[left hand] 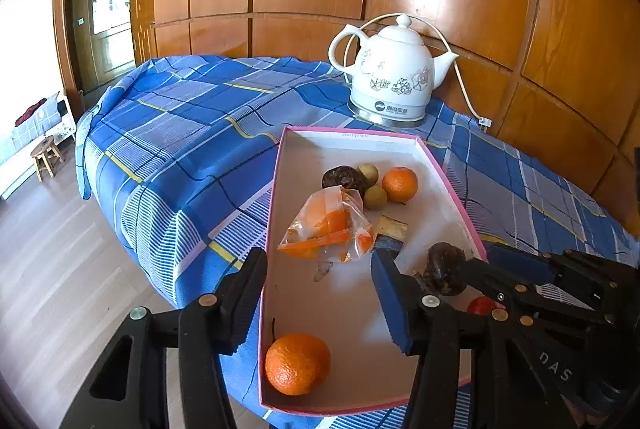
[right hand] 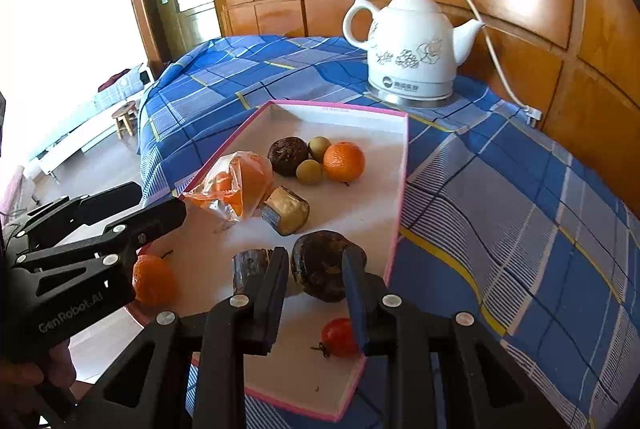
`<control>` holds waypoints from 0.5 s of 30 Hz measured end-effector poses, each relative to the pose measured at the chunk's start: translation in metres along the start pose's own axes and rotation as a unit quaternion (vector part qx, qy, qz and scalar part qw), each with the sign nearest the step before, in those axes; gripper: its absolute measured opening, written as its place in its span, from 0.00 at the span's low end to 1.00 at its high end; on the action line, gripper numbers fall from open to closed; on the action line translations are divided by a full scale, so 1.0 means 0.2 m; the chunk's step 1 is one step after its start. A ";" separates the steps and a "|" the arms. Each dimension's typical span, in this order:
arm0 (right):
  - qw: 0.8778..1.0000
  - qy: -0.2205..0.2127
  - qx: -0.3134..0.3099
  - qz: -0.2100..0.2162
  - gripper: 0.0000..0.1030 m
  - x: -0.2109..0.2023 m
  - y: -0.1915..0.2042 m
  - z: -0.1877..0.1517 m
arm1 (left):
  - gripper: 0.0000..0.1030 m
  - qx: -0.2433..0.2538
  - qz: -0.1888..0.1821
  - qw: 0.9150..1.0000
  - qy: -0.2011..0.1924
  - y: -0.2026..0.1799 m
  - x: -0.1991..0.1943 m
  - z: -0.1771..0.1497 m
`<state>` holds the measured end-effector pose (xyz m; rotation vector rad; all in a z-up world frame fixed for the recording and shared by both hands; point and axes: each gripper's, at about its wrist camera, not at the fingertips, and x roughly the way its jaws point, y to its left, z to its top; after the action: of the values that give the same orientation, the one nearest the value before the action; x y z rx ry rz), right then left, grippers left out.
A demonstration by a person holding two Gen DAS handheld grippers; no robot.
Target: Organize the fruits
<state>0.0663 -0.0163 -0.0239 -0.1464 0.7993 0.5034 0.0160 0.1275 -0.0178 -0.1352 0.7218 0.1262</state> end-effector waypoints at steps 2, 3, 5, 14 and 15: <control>1.000 -0.006 0.003 -0.008 0.30 -0.02 0.00 -0.01 | 0.55 0.001 0.002 1.000 -0.002 0.00 -0.01 0.00; 1.000 -0.010 0.006 -0.011 0.30 -0.04 0.00 -0.02 | 0.56 0.001 0.003 1.000 -0.003 -0.01 -0.01 0.00; 1.000 -0.018 0.015 -0.021 0.31 -0.07 0.00 -0.03 | 0.57 0.003 0.006 1.000 -0.005 -0.01 -0.02 -0.01; 0.996 -0.029 0.049 -0.072 0.35 -0.17 -0.04 -0.11 | 0.75 0.009 0.010 1.000 -0.021 -0.06 -0.11 -0.07; 0.995 -0.030 0.049 -0.076 0.35 -0.18 -0.04 -0.12 | 0.75 0.009 0.009 1.000 -0.022 -0.07 -0.12 -0.07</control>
<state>0.0344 -0.0440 -0.0152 -0.0993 0.7466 0.3225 -0.0092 0.1104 -0.0119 -0.1089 0.6800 0.1386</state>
